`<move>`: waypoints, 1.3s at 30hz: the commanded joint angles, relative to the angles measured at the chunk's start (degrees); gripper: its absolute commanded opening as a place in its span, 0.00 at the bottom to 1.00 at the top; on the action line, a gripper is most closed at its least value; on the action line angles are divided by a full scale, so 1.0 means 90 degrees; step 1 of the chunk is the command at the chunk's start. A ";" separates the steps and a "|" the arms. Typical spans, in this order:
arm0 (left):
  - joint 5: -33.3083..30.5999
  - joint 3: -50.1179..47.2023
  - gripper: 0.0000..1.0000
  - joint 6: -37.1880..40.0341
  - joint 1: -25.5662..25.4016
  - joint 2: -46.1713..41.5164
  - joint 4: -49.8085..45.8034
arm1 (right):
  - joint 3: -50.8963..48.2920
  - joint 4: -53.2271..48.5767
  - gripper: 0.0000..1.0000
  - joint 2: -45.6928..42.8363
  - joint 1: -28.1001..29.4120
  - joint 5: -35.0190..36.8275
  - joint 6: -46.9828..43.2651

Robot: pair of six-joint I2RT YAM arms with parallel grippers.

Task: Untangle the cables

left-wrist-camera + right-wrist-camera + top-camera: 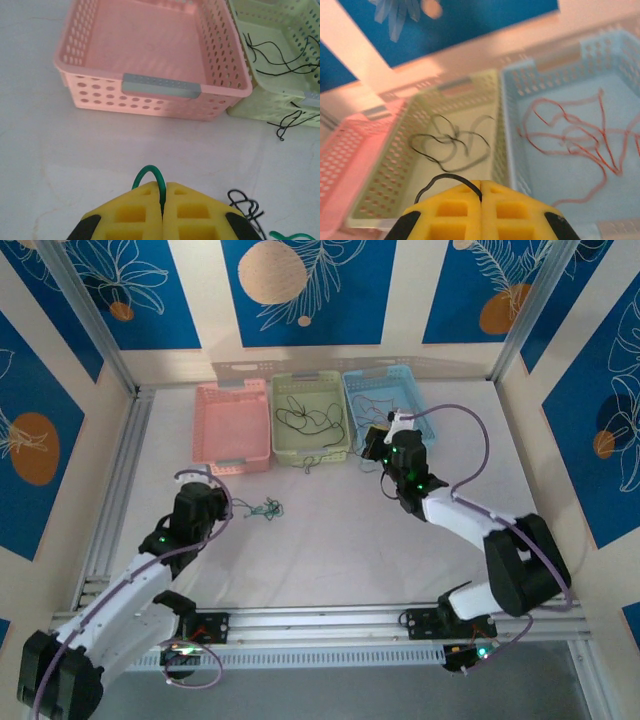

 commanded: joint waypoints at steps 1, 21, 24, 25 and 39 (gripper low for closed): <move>0.0118 -0.0238 0.00 -0.0047 0.0061 0.0158 0.1061 | 0.0362 -0.0143 0.00 -0.0736 0.0237 0.0040 -0.0734; 0.0126 -0.0827 0.00 0.0141 0.0049 0.0319 0.2029 | 0.4005 -0.0899 0.00 -0.0026 0.0298 -0.1253 -0.1265; 0.0124 -0.0833 0.00 0.0143 0.0048 0.0355 0.2078 | 0.4599 -0.0646 0.00 0.0749 0.0292 -0.1232 -0.1162; 0.0148 -0.0827 0.00 0.0141 0.0048 0.0376 0.2093 | 0.4853 -0.0641 0.00 0.1052 0.0297 -0.1187 -0.1140; 0.0197 -0.0852 0.00 0.0163 0.0039 0.0393 0.2157 | 0.7738 -0.1268 0.00 0.5181 0.0476 0.0285 -0.1541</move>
